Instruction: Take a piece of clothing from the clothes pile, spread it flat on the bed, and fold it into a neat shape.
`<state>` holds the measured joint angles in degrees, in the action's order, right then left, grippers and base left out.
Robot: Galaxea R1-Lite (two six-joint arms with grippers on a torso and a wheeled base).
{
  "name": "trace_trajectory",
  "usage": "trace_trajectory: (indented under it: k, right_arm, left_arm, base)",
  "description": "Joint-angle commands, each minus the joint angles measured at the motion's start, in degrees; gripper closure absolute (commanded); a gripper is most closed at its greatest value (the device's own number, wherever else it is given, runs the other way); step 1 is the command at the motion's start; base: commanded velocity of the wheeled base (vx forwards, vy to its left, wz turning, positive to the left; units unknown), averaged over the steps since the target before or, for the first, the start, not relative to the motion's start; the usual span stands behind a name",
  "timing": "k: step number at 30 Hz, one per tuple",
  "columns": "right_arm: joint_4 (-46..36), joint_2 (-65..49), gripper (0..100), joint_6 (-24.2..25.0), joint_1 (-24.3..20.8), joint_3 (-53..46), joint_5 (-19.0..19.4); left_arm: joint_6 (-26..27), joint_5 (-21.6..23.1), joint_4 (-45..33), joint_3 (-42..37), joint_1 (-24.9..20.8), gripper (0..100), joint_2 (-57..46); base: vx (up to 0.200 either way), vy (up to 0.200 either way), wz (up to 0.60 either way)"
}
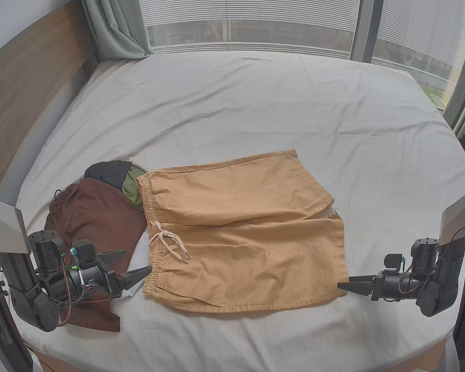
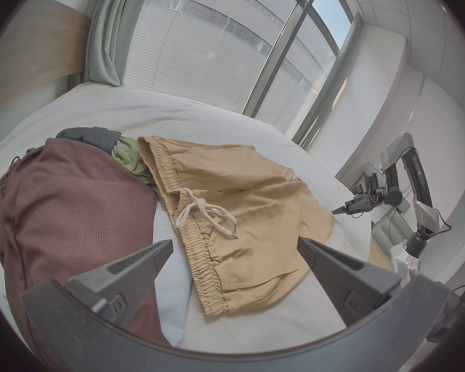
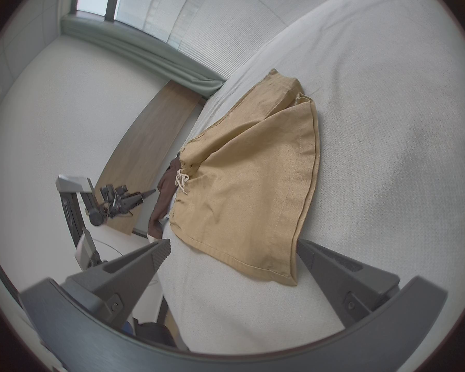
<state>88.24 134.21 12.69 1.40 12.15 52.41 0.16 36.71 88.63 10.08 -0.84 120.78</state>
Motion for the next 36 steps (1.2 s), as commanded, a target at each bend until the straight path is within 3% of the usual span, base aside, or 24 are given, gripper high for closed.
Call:
trace_trajectory:
  k: [1,5,10,19,36]
  right_arm:
    - [0.1,2.3,0,-5.7,1.0,-1.9,-0.7]
    - [0.1,2.6,0,-10.0,1.3,-2.1,-3.6]
    - [0.1,2.7,0,-10.1,1.1,-1.7,-4.0]
    - [0.1,3.0,0,-10.0,1.1,-0.8,-4.1]
    - [0.1,3.1,0,-9.9,1.1,0.0,-4.1]
  left_arm:
    - [-0.4,2.0,0.1,-0.5,0.5,0,0.9]
    - [-0.4,2.7,0.1,-0.4,0.6,0,3.1]
    - [-0.9,2.7,0.1,-0.3,0.8,0,5.7]
    - [-9.1,2.7,0.1,-0.6,0.8,0,7.8]
    - [-12.9,2.2,0.1,1.0,0.4,0,14.8]
  base:
    - [0.000,0.000,0.00]
    - [0.000,0.000,0.00]
    - [0.000,0.000,0.00]
    - [0.000,0.000,0.00]
    - [0.000,0.000,0.00]
